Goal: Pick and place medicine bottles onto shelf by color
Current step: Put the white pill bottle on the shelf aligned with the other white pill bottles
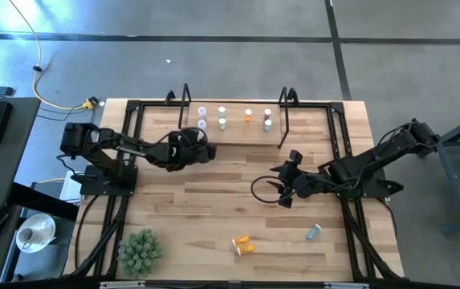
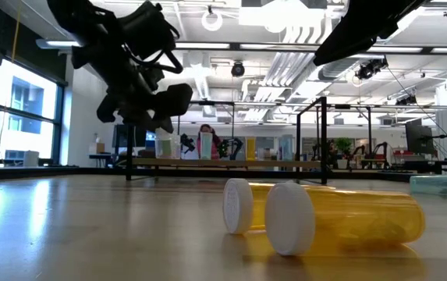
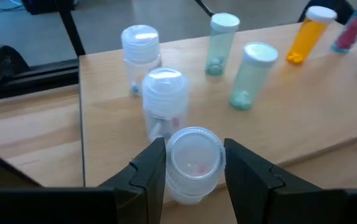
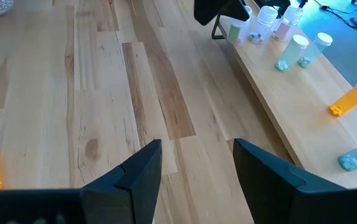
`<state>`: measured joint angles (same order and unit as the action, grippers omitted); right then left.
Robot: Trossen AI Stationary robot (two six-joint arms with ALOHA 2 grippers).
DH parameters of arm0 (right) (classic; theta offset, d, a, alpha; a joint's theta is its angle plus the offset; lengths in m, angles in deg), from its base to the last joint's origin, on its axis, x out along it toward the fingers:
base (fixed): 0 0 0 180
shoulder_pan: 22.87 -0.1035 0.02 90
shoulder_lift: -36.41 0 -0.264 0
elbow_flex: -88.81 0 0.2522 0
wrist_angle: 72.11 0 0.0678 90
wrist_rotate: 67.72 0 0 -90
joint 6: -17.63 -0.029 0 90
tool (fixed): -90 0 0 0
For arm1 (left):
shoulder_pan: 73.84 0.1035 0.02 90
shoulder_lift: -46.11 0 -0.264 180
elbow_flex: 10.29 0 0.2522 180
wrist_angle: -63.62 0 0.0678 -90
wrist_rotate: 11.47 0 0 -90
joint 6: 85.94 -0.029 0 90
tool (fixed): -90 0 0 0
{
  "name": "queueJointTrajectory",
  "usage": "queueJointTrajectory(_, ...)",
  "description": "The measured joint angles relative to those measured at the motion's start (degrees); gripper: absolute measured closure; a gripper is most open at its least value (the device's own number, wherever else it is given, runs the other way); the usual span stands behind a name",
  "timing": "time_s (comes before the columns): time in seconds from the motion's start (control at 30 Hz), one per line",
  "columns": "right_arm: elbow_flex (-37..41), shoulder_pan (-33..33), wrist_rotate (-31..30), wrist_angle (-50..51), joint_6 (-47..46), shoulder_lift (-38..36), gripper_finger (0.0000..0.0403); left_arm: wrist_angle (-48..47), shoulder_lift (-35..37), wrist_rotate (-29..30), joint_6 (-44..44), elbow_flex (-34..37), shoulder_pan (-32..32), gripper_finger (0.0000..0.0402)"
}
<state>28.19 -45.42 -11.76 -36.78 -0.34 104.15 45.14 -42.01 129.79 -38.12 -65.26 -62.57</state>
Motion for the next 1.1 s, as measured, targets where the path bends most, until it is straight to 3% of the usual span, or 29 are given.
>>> queueJointTrajectory(0.33,-0.02,0.00,0.00,0.00,0.00,0.00,0.0215,0.16,0.00,-1.81,0.01,-0.09,3.12,0.0259)
queueJointTrajectory(0.63,-0.02,0.00,0.00,0.00,0.01,0.00,0.0215,0.56,0.00,-7.45,-0.01,-0.11,5.36,0.0245)
queueJointTrajectory(0.83,-0.02,0.02,0.00,0.00,0.00,0.00,0.0215,1.17,0.00,-7.54,0.01,-0.07,5.50,0.0240)
queueJointTrajectory(1.1,-0.02,0.02,0.00,-0.02,0.02,0.00,0.0215,1.23,-0.07,-7.15,0.05,-0.02,5.50,0.0204)
